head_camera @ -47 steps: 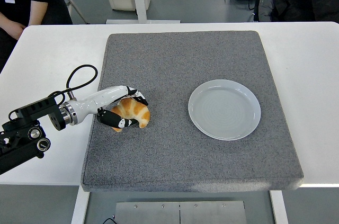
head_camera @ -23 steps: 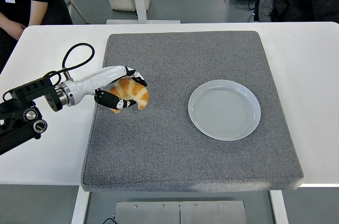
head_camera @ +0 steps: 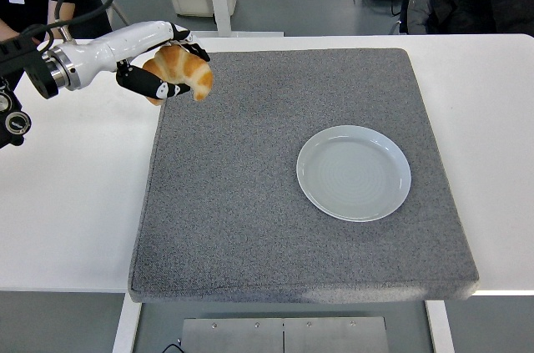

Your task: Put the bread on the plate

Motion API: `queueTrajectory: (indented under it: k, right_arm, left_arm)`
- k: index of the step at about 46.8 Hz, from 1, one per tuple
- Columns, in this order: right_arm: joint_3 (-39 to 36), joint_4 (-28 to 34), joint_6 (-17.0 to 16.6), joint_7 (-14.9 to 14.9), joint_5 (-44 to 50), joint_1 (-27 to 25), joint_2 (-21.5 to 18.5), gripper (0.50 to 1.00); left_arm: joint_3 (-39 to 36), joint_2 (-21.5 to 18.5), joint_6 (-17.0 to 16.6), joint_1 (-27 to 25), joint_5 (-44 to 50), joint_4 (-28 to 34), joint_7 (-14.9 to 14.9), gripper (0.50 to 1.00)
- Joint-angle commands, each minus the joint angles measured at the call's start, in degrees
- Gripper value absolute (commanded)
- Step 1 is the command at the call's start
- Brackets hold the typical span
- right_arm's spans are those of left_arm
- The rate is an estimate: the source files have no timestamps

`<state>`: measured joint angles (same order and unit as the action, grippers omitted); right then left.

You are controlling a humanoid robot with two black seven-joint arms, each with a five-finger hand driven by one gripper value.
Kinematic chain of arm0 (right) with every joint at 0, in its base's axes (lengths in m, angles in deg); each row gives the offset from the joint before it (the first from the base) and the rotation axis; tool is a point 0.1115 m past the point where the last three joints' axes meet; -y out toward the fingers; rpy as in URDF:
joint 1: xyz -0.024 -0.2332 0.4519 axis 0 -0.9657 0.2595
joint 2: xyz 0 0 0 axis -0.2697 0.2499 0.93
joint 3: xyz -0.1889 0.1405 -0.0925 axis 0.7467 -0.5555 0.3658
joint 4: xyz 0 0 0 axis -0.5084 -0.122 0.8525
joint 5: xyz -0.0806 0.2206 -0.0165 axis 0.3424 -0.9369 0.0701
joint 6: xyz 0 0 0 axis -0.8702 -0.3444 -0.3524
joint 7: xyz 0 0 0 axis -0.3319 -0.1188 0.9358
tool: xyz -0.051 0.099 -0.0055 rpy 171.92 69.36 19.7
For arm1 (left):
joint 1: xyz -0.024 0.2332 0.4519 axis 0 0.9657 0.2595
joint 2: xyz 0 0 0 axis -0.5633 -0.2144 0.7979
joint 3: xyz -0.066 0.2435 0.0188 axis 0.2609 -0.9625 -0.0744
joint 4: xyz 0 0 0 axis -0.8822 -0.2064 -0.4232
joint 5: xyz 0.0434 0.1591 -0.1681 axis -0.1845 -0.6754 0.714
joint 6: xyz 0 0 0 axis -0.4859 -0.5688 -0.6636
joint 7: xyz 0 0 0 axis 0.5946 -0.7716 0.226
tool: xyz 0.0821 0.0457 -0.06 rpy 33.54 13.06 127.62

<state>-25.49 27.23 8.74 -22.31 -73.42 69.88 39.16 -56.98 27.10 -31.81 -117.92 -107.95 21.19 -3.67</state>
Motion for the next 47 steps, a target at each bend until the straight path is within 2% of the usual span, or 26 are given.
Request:
queueTrajectory:
  k: [1, 7, 16, 24, 35, 47]
  right_arm:
    - [0.00, -0.03, -0.01, 0.00, 0.00, 0.00, 0.00, 1.000]
    - [0.00, -0.03, -0.01, 0.00, 0.00, 0.00, 0.00, 1.000]
    - [0.09, -0.03, -0.01, 0.00, 0.00, 0.00, 0.00, 1.000]
    - [0.00, 0.06, -0.01, 0.00, 0.00, 0.00, 0.00, 1.000]
    - [0.00, 0.06, -0.01, 0.00, 0.00, 0.00, 0.00, 1.000]
    - [-0.09, -0.29, -0.10, 0.00, 0.00, 0.00, 0.00, 1.000]
  left_arm:
    - [0.17, 0.02, 1.78, -2.83, 0.08, -1.00, -0.01, 0.500]
    - [0.00, 0.10, 3.63, -5.91, 1.13, -1.88, -0.01, 0.500]
    - [0.00, 1.42, 3.63, -6.35, 1.66, -2.76, -0.18, 0.500]
    - [-0.53, 8.27, 3.72, -8.19, 1.49, -6.89, -0.18, 0.500]
    - [-5.62, 16.88, 3.72, -12.76, 1.57, -11.11, -0.18, 0.500]
    - [-8.96, 27.52, 3.37, -14.00, 1.14, -16.38, -0.36, 0.500]
